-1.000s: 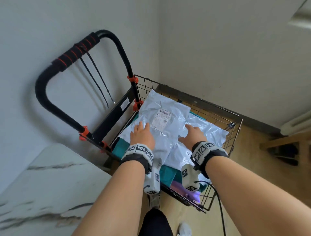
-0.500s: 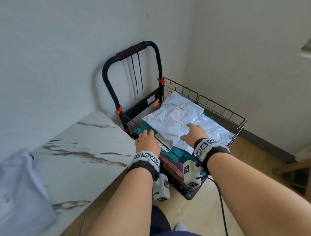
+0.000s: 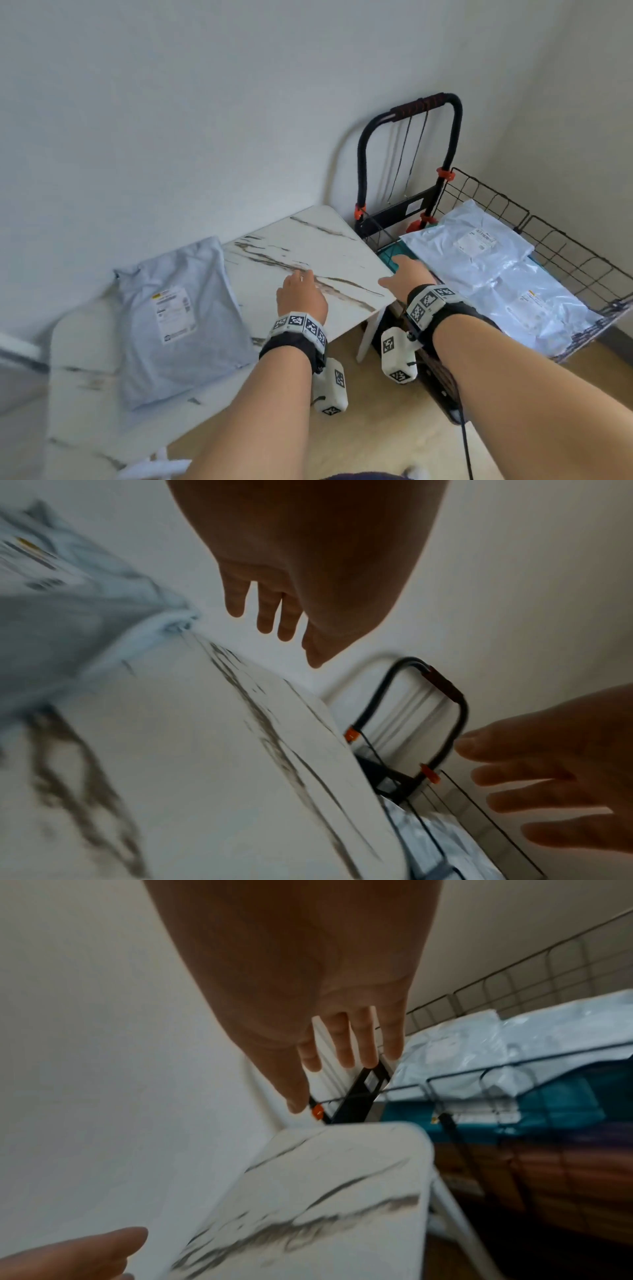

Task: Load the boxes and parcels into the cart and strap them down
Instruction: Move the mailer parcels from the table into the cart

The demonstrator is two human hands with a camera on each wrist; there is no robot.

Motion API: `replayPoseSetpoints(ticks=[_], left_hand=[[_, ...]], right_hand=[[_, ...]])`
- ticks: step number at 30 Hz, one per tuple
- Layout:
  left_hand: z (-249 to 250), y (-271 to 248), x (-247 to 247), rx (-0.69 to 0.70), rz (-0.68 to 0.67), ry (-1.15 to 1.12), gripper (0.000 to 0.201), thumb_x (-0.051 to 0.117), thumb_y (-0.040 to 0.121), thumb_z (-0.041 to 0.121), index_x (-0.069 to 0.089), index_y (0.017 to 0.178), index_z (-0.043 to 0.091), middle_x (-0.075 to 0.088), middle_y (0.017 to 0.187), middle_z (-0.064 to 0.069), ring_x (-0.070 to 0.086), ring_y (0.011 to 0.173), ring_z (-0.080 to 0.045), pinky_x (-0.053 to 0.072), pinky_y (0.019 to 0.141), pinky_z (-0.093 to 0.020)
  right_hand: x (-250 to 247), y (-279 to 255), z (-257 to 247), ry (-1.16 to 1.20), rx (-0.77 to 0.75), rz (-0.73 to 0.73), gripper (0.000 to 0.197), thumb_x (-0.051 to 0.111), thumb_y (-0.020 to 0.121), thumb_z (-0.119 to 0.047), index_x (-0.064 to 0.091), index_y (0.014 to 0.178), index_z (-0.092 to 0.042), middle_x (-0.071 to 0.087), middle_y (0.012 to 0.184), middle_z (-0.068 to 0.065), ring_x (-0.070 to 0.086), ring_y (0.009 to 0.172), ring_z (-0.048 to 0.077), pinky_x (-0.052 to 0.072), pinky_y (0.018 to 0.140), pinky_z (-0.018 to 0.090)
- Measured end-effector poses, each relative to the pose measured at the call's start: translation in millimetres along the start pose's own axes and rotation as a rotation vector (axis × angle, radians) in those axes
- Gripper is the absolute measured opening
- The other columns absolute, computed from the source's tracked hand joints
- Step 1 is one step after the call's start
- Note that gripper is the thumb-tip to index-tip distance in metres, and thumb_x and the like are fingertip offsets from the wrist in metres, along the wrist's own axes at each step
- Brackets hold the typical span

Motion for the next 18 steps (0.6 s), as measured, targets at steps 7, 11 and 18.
replayPoseSetpoints(ticks=[7,11,18], left_hand=[[-170,-9,-53,-0.192,0.025,0.001,0.041,0.039,0.096,0.019,0.043,0.136,0.012,0.044,0.14,-0.008,0.041,0.13,-0.026,0.037,0.104,-0.039],[-245,-17,-63,-0.282,0.019,-0.018,0.041,0.041,0.094,0.019,0.044,0.135,0.012,0.044,0.14,-0.009,0.043,0.127,-0.027,0.039,0.103,-0.04],[-331,-30,-48,-0.434,-0.016,-0.096,0.034,0.044,0.092,0.018,0.05,0.124,0.008,0.05,0.126,-0.01,0.049,0.118,-0.029,0.043,0.098,-0.042]], right_hand=[[104,-32,-141,-0.015,-0.167,-0.105,0.061,0.062,0.088,-0.031,0.039,0.143,-0.017,0.045,0.138,0.014,0.052,0.118,0.032,0.047,0.095,0.039],[147,-44,-194,-0.055,-0.229,-0.142,0.064,0.062,0.089,-0.031,0.036,0.146,-0.018,0.046,0.143,0.008,0.051,0.124,0.027,0.044,0.093,0.033],[215,-50,-246,-0.141,-0.269,-0.257,0.064,0.061,0.088,-0.028,0.036,0.146,-0.017,0.053,0.134,0.01,0.056,0.115,0.027,0.047,0.087,0.034]])
Point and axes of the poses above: each hand's wrist, its own y-axis towards the middle knuckle, its own x-axis out of the palm, z = x × y, the point moved 8 cm from there along y, towards the middle knuckle
